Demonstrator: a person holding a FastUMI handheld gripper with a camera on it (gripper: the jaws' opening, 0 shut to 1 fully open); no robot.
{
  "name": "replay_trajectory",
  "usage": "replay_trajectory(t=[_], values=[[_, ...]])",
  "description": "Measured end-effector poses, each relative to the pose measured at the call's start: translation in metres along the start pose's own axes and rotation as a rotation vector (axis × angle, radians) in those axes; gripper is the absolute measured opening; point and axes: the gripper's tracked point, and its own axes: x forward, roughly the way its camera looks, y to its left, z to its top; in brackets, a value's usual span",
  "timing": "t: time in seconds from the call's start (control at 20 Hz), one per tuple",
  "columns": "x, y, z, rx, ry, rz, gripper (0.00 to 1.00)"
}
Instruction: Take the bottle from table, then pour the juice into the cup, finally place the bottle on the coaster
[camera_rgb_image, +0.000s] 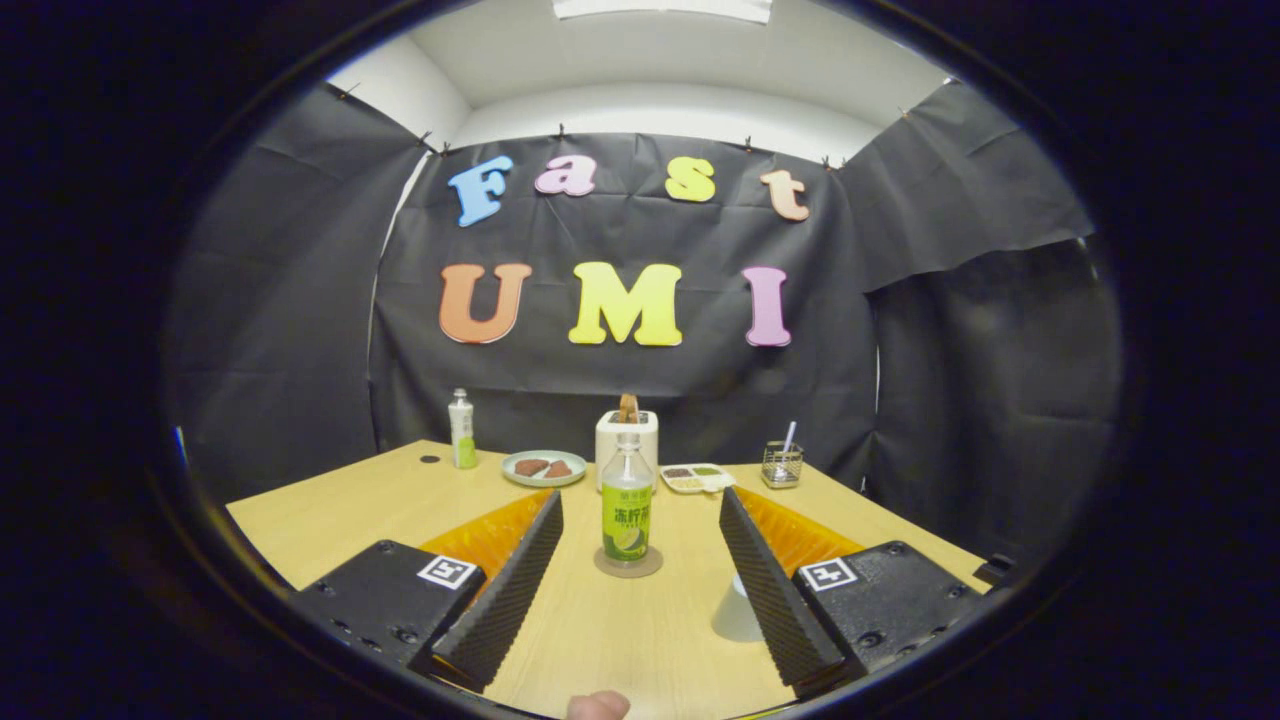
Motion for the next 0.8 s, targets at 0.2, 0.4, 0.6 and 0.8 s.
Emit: replay_trajectory(t=[0.2, 0.4, 0.6, 0.8], values=[[-0.017, -0.001, -0.012, -0.001, 0.018, -0.004, 1.00], [-0.029, 0.003, -0.009, 0.025, -0.006, 0.016, 1.00], [-0.032, -0.003, -0.008, 0.016, -0.012, 0.003, 1.00], [-0.036, -0.010, -0.010, 0.024, -0.016, 0.004, 1.00]])
